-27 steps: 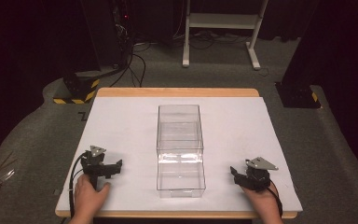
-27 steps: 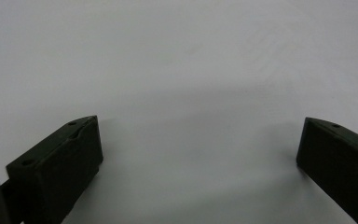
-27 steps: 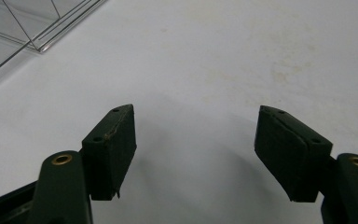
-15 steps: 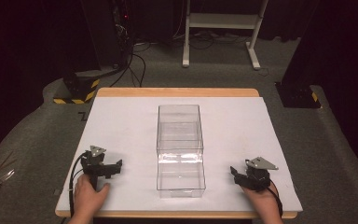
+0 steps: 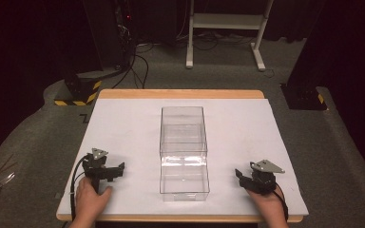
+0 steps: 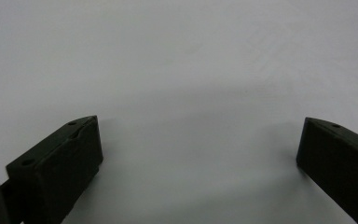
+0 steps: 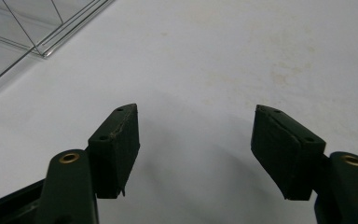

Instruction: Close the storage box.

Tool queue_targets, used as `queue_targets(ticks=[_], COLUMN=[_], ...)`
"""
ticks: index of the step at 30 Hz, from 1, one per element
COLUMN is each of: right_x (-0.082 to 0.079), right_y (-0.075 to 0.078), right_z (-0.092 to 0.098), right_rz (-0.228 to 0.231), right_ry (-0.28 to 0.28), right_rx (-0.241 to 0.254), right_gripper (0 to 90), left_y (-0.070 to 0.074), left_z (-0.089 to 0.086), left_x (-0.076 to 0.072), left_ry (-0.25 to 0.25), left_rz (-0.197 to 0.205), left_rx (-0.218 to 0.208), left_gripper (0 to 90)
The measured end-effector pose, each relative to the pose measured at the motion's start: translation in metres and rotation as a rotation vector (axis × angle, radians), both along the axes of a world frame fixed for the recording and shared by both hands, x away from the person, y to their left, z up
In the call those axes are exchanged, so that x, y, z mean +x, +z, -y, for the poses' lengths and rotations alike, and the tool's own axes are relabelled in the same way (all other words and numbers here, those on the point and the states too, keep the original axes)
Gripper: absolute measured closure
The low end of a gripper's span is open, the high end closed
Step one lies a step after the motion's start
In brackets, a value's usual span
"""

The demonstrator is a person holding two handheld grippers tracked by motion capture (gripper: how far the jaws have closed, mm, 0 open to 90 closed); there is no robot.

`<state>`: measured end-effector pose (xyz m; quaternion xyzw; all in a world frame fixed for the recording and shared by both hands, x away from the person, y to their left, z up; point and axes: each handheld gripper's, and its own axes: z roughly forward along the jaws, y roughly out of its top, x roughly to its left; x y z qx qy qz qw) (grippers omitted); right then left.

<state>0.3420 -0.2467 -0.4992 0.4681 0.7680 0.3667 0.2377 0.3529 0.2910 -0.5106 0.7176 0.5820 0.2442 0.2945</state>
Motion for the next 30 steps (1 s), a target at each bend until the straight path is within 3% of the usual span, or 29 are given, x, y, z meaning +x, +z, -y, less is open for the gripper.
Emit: queue_targets(ticks=[9, 24, 30], right_x=[-0.001, -0.008, -0.010], right_y=[0.005, 0.031, 0.039], right_z=[-0.003, -0.016, -0.021], right_rz=[0.006, 0.070, 0.091], right_ry=[0.001, 0.026, 0.036], right_rx=[0.016, 0.057, 0.044], right_gripper=[32.6, 26.4, 26.0], left_y=[0.000, 0.000, 0.000], left_z=[0.000, 0.000, 0.000], left_x=[0.000, 0.000, 0.000], left_ry=[0.000, -0.001, -0.001], left_rz=[0.000, 0.001, 0.000], left_rx=[0.000, -0.002, -0.002], left_gripper=[0.4, 0.5, 0.4])
